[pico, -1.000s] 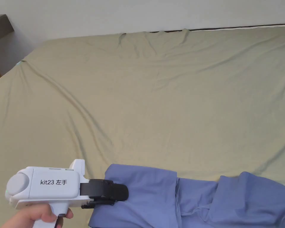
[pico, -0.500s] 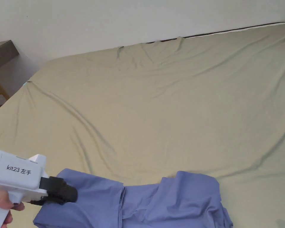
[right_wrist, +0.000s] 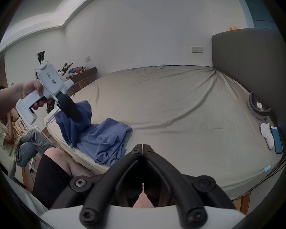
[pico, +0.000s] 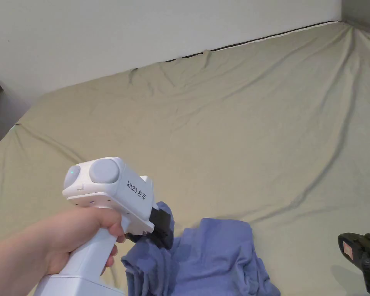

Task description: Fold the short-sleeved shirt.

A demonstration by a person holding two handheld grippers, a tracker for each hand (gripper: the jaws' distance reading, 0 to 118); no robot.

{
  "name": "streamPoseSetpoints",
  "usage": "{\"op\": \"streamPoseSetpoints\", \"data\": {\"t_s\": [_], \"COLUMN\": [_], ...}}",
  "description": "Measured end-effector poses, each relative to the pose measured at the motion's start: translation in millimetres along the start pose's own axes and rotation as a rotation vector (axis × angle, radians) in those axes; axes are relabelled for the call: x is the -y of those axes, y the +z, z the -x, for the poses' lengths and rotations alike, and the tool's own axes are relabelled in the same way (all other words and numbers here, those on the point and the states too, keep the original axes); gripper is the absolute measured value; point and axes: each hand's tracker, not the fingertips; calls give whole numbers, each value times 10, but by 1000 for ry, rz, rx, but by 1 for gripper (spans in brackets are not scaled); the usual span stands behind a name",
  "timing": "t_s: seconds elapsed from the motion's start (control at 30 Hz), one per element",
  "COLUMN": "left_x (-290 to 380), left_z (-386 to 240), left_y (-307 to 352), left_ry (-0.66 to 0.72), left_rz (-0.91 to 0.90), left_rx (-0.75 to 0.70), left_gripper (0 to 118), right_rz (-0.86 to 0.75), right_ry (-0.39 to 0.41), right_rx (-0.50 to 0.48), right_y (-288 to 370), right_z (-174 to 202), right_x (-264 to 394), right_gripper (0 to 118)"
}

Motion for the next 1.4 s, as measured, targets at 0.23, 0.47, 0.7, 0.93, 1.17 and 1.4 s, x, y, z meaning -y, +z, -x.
{"op": "streamPoseSetpoints", "data": {"t_s": [0.23,0.47,0.7,0.93,1.17,1.4], "left_x": [-137,145,435,281,198,312], "left_z": [-767,-875,-599,-982,-1054,-522], "left_y": [-734,-12,-353,-1001,-1105,-249], "left_ry": [-33,-196,-215,-67,-9,245], "left_rz": [125,-104,-170,-162,-140,-392], "left_rx": [62,188,-129,-36,-25,497], "left_gripper": [58,17,0,0,0,0], "right_rz": [-23,-10,21,43,81,175], "right_ry": [-38,-40,-15,12,22,-9], "right_rx": [29,26,32,48,48,22], "right_y": [153,157,110,66,-36,-337], "right_z": [-138,-173,-119,-110,-100,27], "right_x": [74,147,178,206,250,239], "right_gripper": [0,0,0,0,0,0]}}
